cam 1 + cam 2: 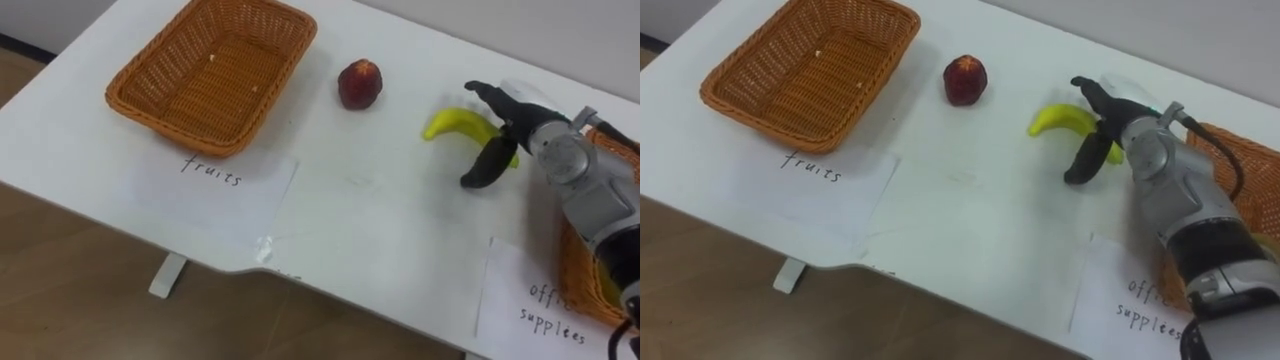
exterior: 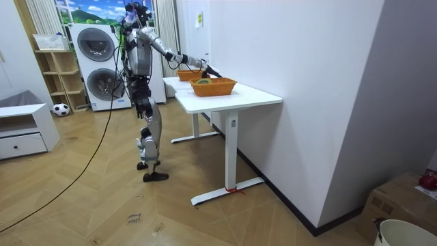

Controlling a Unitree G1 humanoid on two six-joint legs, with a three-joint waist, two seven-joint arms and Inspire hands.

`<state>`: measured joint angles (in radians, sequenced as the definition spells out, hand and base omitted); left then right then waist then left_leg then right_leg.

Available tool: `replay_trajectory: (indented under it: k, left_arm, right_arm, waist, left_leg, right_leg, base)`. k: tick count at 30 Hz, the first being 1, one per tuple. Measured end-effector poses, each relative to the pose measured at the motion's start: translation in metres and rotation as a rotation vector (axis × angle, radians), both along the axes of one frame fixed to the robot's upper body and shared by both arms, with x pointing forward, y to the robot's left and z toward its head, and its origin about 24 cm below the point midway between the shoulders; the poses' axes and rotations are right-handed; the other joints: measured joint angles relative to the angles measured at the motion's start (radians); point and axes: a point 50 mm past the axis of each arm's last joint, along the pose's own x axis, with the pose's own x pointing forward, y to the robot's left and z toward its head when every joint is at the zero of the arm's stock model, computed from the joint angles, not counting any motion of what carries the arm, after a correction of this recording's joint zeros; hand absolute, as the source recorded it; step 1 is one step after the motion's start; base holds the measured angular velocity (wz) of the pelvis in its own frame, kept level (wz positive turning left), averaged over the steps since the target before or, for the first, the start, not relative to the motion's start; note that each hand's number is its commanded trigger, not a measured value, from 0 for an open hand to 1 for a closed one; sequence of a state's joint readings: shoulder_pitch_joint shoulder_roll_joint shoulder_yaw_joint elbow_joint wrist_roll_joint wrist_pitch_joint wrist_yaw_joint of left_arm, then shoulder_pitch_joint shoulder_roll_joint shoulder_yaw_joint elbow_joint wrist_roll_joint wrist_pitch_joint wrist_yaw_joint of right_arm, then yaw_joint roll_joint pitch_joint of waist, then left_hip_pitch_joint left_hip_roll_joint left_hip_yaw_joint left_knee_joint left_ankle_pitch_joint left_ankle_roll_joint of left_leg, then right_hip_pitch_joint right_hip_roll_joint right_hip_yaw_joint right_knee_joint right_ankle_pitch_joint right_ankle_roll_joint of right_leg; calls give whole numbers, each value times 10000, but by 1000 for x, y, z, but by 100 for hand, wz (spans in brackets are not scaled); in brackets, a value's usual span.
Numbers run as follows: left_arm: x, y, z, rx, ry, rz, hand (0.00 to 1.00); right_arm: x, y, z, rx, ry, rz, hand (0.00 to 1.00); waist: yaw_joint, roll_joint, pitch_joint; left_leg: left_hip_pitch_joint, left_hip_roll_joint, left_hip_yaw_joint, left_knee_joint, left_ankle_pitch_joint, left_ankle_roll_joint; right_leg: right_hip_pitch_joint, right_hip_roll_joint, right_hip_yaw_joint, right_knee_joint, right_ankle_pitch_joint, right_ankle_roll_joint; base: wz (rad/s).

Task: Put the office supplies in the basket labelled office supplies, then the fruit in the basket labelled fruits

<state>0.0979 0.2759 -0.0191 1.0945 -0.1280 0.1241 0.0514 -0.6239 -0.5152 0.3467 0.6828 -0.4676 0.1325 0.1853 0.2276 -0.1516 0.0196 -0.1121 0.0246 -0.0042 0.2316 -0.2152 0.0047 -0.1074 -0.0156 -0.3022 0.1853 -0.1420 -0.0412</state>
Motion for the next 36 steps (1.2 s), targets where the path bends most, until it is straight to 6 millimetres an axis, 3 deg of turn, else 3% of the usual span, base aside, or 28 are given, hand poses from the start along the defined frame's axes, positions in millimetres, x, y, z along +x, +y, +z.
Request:
replay_trajectory:
  k: [11,29,30,31,32,36]
  left_arm:
    - [11,-1,1,120,-74,-262,0]
    - [15,-2,1,174,-160,-196,0]
    - [15,-2,1,175,-158,-198,0]
    - [14,-2,1,186,-148,-190,0]
    - [14,-2,1,212,-149,-183,0]
    - [12,0,1,355,-92,-134,0]
  right_arm:
    - [-5,2,-10,569,1357,498,0]
    - [-7,3,-10,324,1621,782,0]
    - [-7,4,-10,303,1648,826,25]
    - [-7,5,-10,237,1703,871,75]
    - [-7,5,-10,225,1744,858,100]
    - [-7,8,-9,22,1784,937,100]
  waist:
    - [32,0,-59]
    - [207,-121,-126]
    - [206,-123,-124]
    - [198,-134,-121]
    - [198,-143,-115]
    - [199,-163,-95]
  left_leg:
    - [31,4,-21,-109,78,-21]
    - [191,-1,-8,-333,195,-39]
    - [191,0,-8,-333,195,-39]
    - [190,-1,-6,-334,195,-39]
    - [190,-1,-7,-339,195,-39]
    - [187,-1,0,-349,195,-39]
  right_leg:
    - [20,48,12,3,60,-41]
    - [17,54,37,-13,86,-54]
    - [17,54,37,-14,86,-54]
    - [17,53,37,-15,86,-54]
    - [16,53,35,-15,86,-54]
    - [16,56,43,-15,86,-54]
  base:
    - [0]
    - [0]
    - [0]
    - [0]
    - [0]
    - [0]
